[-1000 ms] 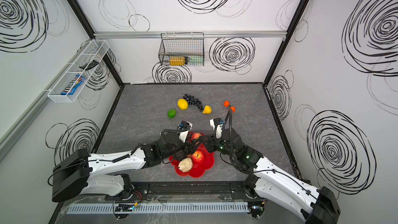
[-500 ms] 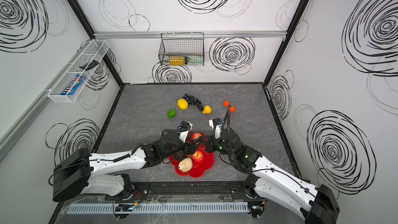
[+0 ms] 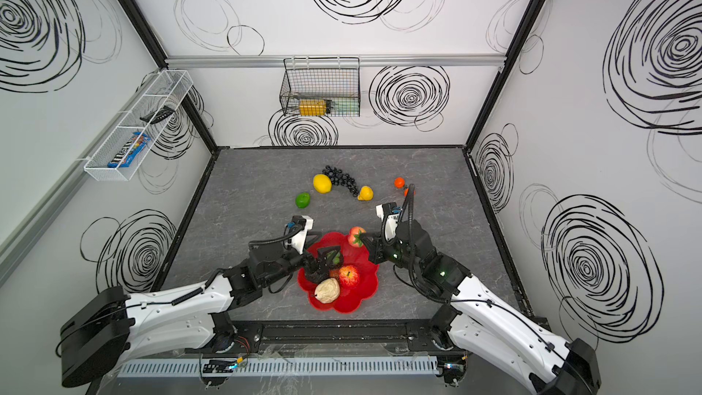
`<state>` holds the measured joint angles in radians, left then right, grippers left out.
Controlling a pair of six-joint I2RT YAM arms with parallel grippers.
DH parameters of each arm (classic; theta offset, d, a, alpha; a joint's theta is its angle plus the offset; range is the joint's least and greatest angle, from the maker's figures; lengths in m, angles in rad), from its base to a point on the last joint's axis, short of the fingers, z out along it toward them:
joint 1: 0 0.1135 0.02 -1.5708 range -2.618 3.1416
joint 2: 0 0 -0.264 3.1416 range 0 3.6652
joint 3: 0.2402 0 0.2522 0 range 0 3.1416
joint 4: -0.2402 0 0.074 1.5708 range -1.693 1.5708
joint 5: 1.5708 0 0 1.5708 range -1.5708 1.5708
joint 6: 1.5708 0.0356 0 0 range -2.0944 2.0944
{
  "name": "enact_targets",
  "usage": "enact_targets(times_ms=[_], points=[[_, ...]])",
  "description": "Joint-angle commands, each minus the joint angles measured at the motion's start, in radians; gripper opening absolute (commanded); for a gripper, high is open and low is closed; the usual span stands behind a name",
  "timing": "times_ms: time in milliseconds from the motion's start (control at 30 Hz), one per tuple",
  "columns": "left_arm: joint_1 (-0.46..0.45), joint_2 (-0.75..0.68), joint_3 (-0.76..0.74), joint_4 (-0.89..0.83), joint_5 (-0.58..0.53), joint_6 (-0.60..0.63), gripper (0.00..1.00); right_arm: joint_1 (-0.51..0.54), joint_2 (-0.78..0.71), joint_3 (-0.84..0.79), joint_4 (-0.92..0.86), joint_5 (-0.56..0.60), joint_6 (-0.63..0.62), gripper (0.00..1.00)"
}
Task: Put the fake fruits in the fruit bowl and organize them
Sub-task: 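Close the right gripper on the strawberry while the left gripper releases it, then lower the strawberry with the right gripper into the bowl beside the cream pear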
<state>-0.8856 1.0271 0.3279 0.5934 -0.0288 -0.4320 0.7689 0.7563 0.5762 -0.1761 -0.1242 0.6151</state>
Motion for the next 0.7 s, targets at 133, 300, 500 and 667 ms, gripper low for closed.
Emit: enact_targets(times_ms=[133, 300, 500, 667], points=[[0.114, -0.132, -0.138, 0.131, -0.086, -0.049, 0.96, 0.109, -0.081, -0.014, -0.155, 0.072, 0.078, 0.07], [0.177, -0.168, -0.191, 0.158, -0.073, -0.098, 0.96, 0.259, -0.101, -0.020, -0.189, 0.131, 0.186, 0.06], [0.195, -0.157, -0.203, 0.172, -0.067, -0.113, 0.96, 0.449, -0.093, -0.055, -0.197, 0.218, 0.319, 0.06], [0.203, -0.163, -0.216, 0.184, -0.060, -0.119, 0.96, 0.585, -0.066, -0.057, -0.231, 0.322, 0.384, 0.06]])
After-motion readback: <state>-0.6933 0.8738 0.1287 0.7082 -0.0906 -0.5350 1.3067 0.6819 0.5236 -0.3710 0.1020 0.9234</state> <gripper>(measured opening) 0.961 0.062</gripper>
